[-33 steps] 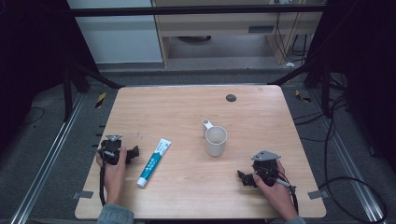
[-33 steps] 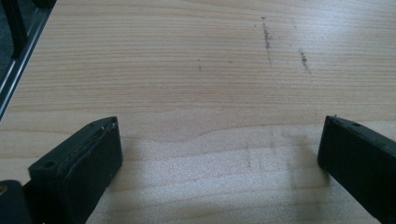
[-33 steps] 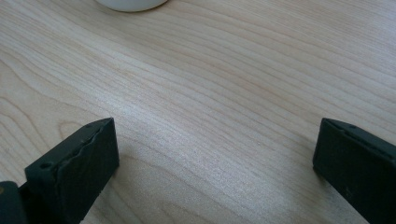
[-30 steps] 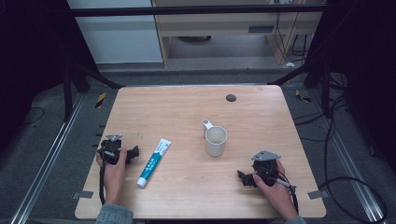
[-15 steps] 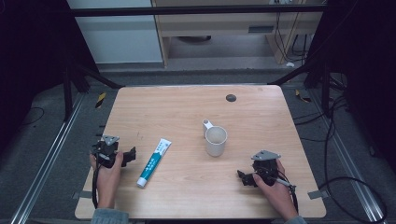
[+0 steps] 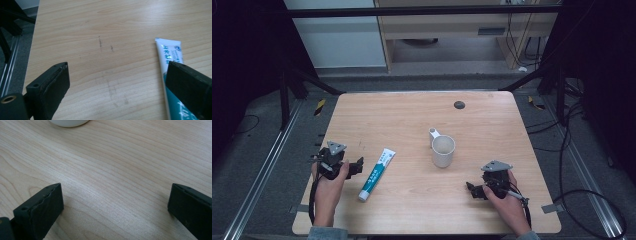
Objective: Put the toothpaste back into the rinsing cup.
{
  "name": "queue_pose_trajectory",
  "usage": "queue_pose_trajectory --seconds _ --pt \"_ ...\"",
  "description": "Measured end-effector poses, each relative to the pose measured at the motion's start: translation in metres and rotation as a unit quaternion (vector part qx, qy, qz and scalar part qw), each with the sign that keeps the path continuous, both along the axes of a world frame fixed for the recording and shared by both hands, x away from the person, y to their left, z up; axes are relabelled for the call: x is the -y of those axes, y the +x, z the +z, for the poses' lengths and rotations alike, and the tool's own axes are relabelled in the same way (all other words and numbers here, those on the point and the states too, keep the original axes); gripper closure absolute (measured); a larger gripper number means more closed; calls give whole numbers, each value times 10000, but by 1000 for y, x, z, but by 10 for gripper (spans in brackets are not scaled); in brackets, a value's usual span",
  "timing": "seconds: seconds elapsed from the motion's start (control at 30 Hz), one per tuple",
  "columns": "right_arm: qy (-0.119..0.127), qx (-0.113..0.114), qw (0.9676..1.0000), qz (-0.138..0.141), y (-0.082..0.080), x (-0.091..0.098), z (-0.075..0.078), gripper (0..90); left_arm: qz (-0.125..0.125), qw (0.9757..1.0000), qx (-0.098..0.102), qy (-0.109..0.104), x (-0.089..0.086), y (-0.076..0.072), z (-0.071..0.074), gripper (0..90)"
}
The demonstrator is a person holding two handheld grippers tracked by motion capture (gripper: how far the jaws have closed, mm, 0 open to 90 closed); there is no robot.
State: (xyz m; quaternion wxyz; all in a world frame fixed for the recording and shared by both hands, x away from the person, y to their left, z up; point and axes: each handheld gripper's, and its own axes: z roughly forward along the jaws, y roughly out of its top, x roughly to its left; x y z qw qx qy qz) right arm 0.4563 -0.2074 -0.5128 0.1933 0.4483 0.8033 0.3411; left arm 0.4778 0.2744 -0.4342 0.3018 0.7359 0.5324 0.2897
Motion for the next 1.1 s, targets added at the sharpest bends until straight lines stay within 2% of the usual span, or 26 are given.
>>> queue_pose_trajectory --seconds 0.13,0.17,0.27,0.37,0.43,0.53,0.57,0.73,0.83,0.93,1.0,1.1 --pt "5 -6 10000 -23 0 0 0 4 -163 9999 -38 43 5 -1 3 51" --pt "10 0 10000 -20 0 0 0 4 -122 9998 -105 98 7 -1 3 48" --pt "11 1 10000 -20 0 0 0 4 -31 9998 -63 186 6 -2 2 46" --pt "13 3 10000 -20 0 0 0 4 -60 10000 1 71 6 -3 3 45" --pt "-9 25 10000 -2 0 0 0 4 -120 9999 28 38 10 -4 5 45" --pt "-5 24 10000 -2 1 1 0 4 -206 9997 -4 104 16 -5 8 44" --pt "-4 25 10000 0 1 1 0 4 -295 9994 -88 144 20 -4 10 46" --pt "16 6 10000 -12 0 0 0 5 -456 9984 -208 266 30 -4 9 48" --pt "63 -36 10000 -32 0 0 0 4 -464 9985 -201 205 34 -6 10 52" --pt "9 13 10000 -30 1 0 0 4 -545 9981 -234 181 39 -7 11 46" --pt "9 13 10000 -30 1 0 0 4 -688 9968 -317 248 47 -6 11 42" --pt "11 13 10000 -22 1 1 0 6 -799 9960 -278 285 56 -6 8 57"
